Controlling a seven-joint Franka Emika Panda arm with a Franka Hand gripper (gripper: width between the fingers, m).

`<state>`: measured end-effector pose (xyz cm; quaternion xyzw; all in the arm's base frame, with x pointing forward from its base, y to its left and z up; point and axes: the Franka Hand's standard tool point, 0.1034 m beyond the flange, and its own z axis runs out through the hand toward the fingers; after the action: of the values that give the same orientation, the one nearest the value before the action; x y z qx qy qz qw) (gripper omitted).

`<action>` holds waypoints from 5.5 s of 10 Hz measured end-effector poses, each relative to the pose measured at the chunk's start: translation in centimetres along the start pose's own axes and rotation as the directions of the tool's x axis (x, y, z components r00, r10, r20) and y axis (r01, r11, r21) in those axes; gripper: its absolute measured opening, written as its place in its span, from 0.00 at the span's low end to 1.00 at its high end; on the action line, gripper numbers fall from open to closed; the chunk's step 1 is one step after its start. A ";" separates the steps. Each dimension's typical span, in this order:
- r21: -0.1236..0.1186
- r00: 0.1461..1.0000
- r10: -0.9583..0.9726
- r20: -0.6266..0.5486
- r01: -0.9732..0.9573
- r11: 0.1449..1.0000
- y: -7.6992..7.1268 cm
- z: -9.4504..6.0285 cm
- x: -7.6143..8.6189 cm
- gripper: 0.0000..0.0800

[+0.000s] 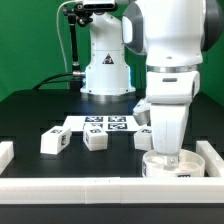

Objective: Assemble stool

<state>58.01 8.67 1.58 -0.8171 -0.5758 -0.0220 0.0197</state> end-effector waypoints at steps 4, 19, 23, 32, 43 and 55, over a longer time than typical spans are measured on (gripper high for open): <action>-0.003 0.999 0.039 -0.001 -0.039 0.999 0.2 0.1 0.9 0.40; -0.090 0.985 0.174 -0.014 -0.175 0.980 -0.3 -4.9 -6.0 0.81; -0.083 0.941 0.337 -0.029 -0.338 0.937 -0.4 -4.7 -5.9 0.81; 0.002 0.464 0.879 -0.110 -0.884 0.467 -3.1 -3.7 -6.8 0.81; 0.092 -0.323 0.945 -0.040 -0.943 -0.319 -4.2 -3.0 -7.2 0.81; 0.069 -0.161 0.825 0.542 -0.970 -0.234 -5.2 -2.5 -7.3 0.81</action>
Offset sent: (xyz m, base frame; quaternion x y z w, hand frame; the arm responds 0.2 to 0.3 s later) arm 0.0000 0.0000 0.0000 0.0000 0.0000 0.0000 1.0000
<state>50.62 3.38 3.69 -0.9193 0.2563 0.2635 0.1408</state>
